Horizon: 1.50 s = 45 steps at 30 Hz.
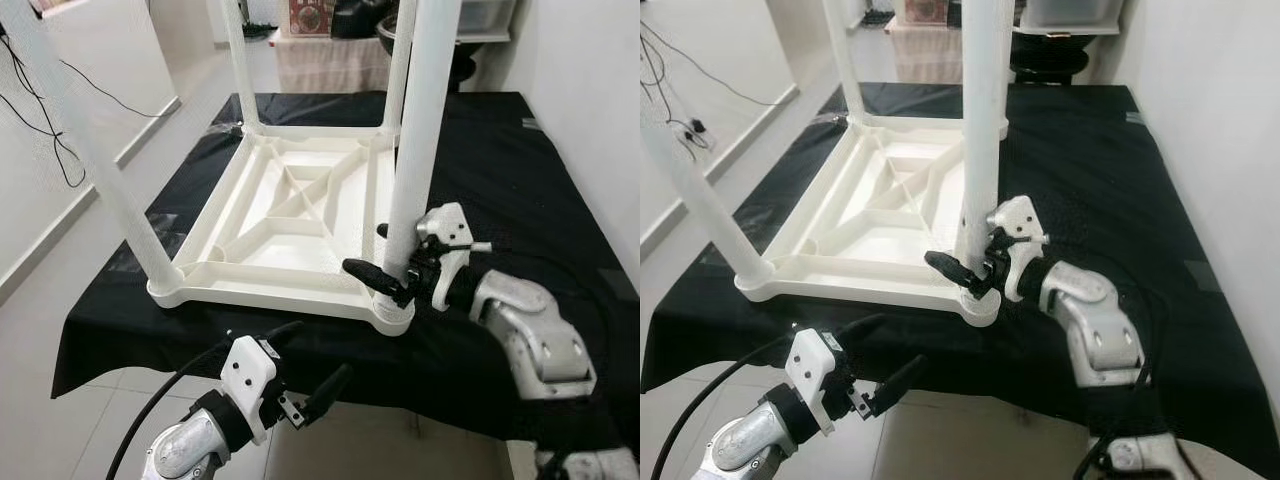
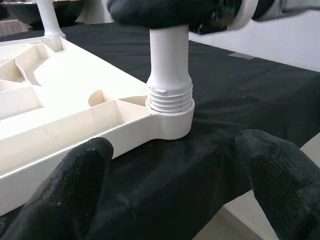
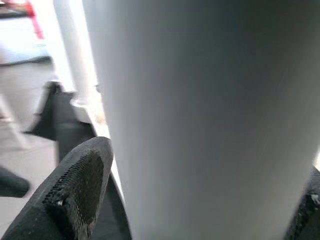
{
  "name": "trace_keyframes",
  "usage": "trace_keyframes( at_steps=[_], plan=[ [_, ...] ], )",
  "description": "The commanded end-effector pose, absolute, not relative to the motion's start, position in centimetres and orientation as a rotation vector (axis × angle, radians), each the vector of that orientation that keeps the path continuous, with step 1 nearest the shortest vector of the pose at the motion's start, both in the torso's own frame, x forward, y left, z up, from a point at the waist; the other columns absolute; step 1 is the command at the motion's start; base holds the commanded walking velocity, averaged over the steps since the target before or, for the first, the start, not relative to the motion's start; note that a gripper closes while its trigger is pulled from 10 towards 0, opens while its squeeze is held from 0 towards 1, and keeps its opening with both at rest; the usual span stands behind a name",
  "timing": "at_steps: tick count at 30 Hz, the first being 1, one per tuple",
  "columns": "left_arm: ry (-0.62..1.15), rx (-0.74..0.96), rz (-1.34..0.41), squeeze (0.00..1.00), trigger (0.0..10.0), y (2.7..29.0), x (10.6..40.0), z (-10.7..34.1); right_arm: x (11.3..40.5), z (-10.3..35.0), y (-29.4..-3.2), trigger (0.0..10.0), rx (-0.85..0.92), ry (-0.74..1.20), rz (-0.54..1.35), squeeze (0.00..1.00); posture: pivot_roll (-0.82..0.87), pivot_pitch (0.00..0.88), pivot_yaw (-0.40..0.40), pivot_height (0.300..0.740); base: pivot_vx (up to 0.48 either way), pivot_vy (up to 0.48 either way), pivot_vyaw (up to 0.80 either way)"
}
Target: Building children table
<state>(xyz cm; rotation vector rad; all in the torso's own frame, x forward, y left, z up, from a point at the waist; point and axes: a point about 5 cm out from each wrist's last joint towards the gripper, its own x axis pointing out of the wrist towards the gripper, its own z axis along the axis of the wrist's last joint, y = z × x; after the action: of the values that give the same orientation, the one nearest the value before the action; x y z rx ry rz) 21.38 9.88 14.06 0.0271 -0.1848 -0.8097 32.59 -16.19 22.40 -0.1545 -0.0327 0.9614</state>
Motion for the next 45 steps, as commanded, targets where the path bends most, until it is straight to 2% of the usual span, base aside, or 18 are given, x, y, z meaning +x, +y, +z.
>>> trace_keyframes(
  at_steps=[1,2,3,4,5,13,20,25,26,27,29,38,39,40,41,42,43,45],
  plan=[
    [-0.169,0.021,-0.808,0.0,10.0,9.9,21.2,13.6,32.5,22.2,-15.2,10.0,-0.137,-0.034,1.077,0.0,-0.06,0.149,0.028,0.74,0.0,0.0,0.0],
    [-0.169,0.022,-0.807,0.0,10.0,9.9,21.2,13.6,32.7,22.3,-15.3,10.0,-0.126,-0.028,1.103,0.0,-0.06,0.15,0.028,0.74,0.0,0.0,0.0],
    [-0.169,0.021,-0.807,0.0,10.0,9.9,21.2,13.6,32.9,22.4,-15.2,4.9,-0.115,-0.03,1.128,0.0,-0.06,0.151,0.027,0.74,0.0,0.0,0.0],
    [-0.169,0.021,-0.807,0.0,10.0,9.9,21.2,13.6,32.9,22.4,-15.2,4.9,-0.115,-0.03,1.128,0.0,-0.06,0.151,0.027,0.74,0.0,0.0,0.0],
    [-0.17,0.021,-0.807,0.0,10.0,9.9,21.2,13.6,33.1,22.4,-15.3,0.0,-0.106,-0.034,1.146,0.0,-0.06,0.151,0.027,0.74,0.0,0.0,0.0],
    [-0.169,0.021,-0.811,0.0,10.0,9.9,21.1,13.6,33.6,22.4,-15.5,0.0,-0.098,-0.043,1.163,0.0,-0.06,0.162,0.033,0.74,0.0,0.0,0.0],
    [-0.17,0.016,-0.814,0.0,10.0,10.0,21.1,13.7,33.8,21.6,-16.2,0.0,-0.115,-0.034,1.002,0.0,-0.07,0.176,0.032,0.74,0.0,0.0,0.0],
    [-0.17,0.015,-0.813,0.0,10.0,10.1,21.1,13.8,33.6,20.4,-16.7,0.0,-0.094,-0.039,0.696,0.0,-0.08,0.183,0.028,0.74,0.0,0.0,0.0],
    [-0.171,0.014,-0.812,0.0,10.0,10.2,21.1,13.8,33.3,19.1,-17.5,0.0,-0.087,-0.016,0.366,0.0,-0.09,0.187,0.03,0.74,0.0,0.0,0.0],
    [-0.171,0.014,-0.812,0.0,10.0,10.2,21.1,13.8,33.3,19.1,-17.5,0.0,-0.087,-0.016,0.366,0.0,-0.09,0.187,0.03,0.74,0.0,0.0,0.0],
    [-0.172,0.014,-0.81,0.0,10.0,10.3,21.2,13.9,31.1,16.3,-17.2,0.0,-0.084,0.037,0.095,0.0,-0.09,0.191,0.039,0.74,0.0,0.0,0.0],
    [-0.171,0.012,-0.816,0.0,10.0,10.3,21.3,13.9,31.6,15.5,-15.5,0.0,-0.099,0.076,0.141,0.0,-0.08,0.181,0.042,0.74,0.0,0.0,0.0],
    [-0.172,0.013,-0.811,0.0,10.0,10.3,21.3,13.9,31.8,15.7,-15.4,5.5,-0.1,0.072,0.143,0.0,-0.07,0.179,0.044,0.74,0.0,0.0,0.0],
    [-0.172,0.013,-0.811,0.0,10.0,10.3,21.3,13.9,31.8,15.7,-15.4,5.5,-0.1,0.072,0.143,0.0,-0.07,0.179,0.044,0.74,0.0,0.0,0.0],
    [-0.173,0.014,-0.806,0.0,10.0,10.4,21.3,14.0,31.9,15.9,-15.1,10.0,-0.099,0.072,0.137,0.0,-0.07,0.179,0.044,0.74,0.0,0.0,0.0],
    [-0.174,0.015,-0.802,0.0,10.0,10.4,21.4,14.0,32.1,16.4,-14.7,10.0,-0.079,0.049,0.167,0.23,-0.06,0.177,0.043,0.74,0.0,0.0,0.0],
    [-0.175,0.016,-0.8,0.0,10.0,10.4,21.4,14.0,32.2,16.8,-14.3,10.0,-0.048,0.032,0.216,1.0,-0.06,0.169,0.039,0.74,0.0,0.0,0.0],
    [-0.175,0.016,-0.8,0.0,10.0,10.4,21.4,13.9,32.3,17.2,-13.8,10.0,-0.015,0.017,0.268,1.0,-0.06,0.168,0.039,0.74,0.0,0.0,0.0]
  ],
)
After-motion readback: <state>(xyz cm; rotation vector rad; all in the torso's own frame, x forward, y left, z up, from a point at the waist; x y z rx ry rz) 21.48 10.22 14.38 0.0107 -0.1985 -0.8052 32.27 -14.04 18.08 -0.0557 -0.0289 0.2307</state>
